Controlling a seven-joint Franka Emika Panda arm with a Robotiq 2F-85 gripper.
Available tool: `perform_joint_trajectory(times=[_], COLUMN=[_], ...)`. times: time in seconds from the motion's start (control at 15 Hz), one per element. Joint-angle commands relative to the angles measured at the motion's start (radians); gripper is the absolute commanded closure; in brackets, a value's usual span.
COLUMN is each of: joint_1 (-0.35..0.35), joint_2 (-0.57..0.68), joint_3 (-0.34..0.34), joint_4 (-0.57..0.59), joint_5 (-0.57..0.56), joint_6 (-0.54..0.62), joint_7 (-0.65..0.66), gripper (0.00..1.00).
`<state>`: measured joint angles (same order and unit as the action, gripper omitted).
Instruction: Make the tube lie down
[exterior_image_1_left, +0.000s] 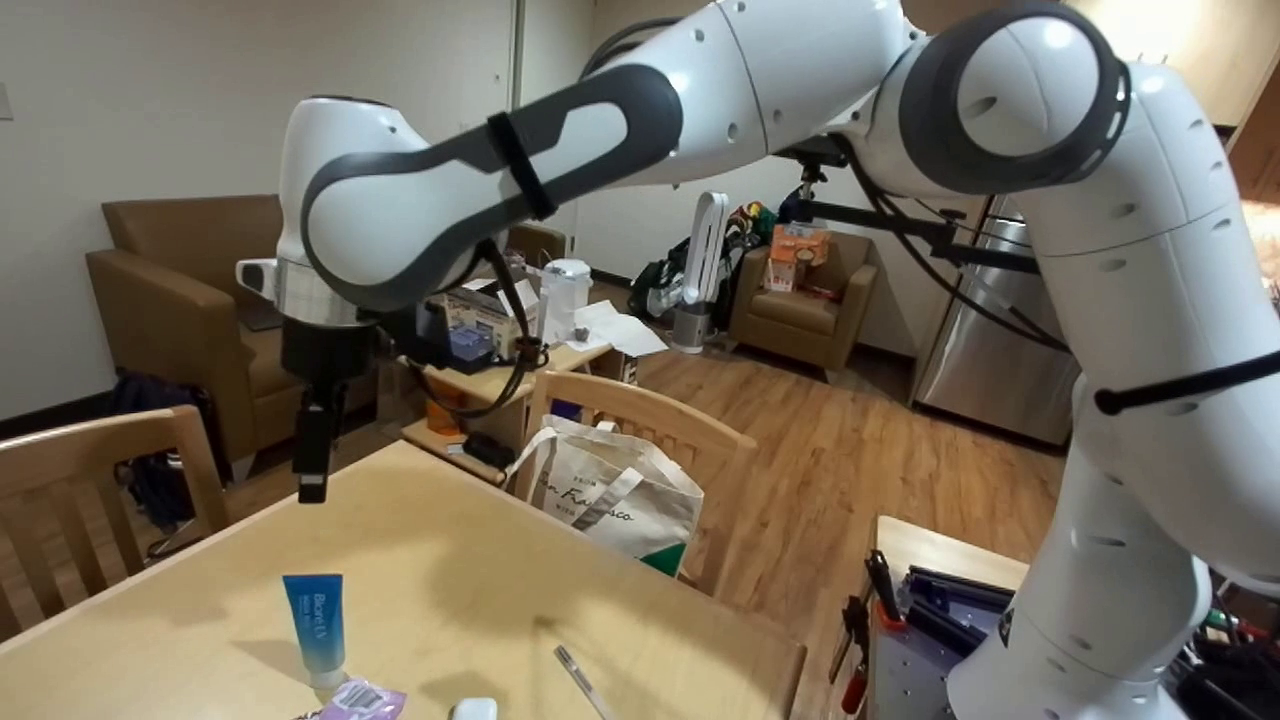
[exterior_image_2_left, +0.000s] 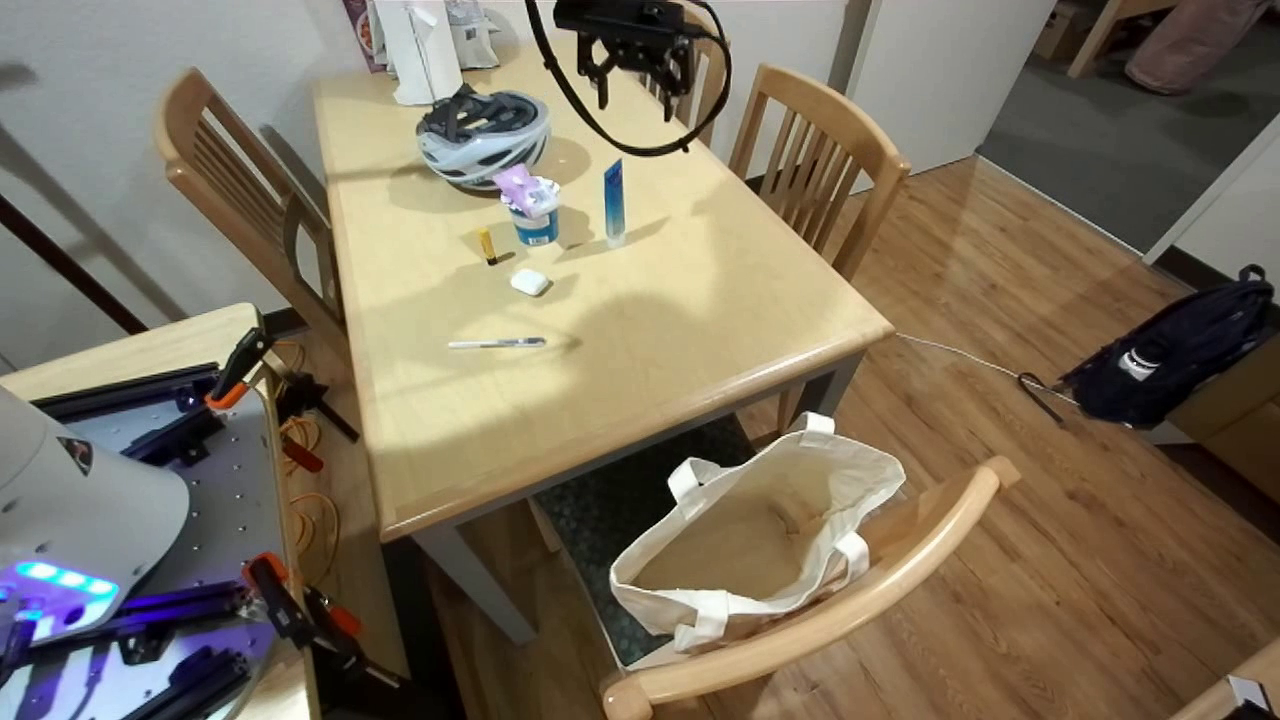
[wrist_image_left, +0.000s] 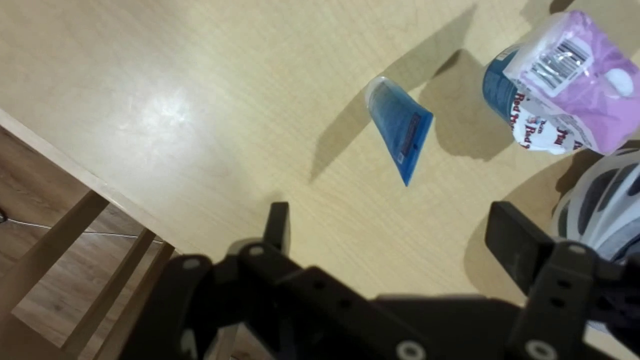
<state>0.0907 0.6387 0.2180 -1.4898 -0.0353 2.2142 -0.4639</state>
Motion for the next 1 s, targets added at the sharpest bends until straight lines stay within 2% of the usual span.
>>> perform_joint_trajectory(times=[0.0,0.33,0.53,0.6,0.8,0.93], joint_1=[-0.007,0.003,0.015,0.017,0.030,0.042], joint_2=[0.072,0.159,0.178,0.145,0.167,0.146], joint_3=[0.021,0.023,0.047,0.023,0.032,0.008], joint_4=[0.150,0.331,0.294,0.268,0.270,0.255], joint_5=[0.038,0.043,0.061,0.041,0.041,0.019], joint_6=[-0.155,-0.325,-0.249,-0.267,-0.251,-0.257], joint_7=[-0.053,-0.080,-0.106,-0.066,-0.070,-0.031], gripper=[0.00,0.00,0.00,0.00,0.00,0.00])
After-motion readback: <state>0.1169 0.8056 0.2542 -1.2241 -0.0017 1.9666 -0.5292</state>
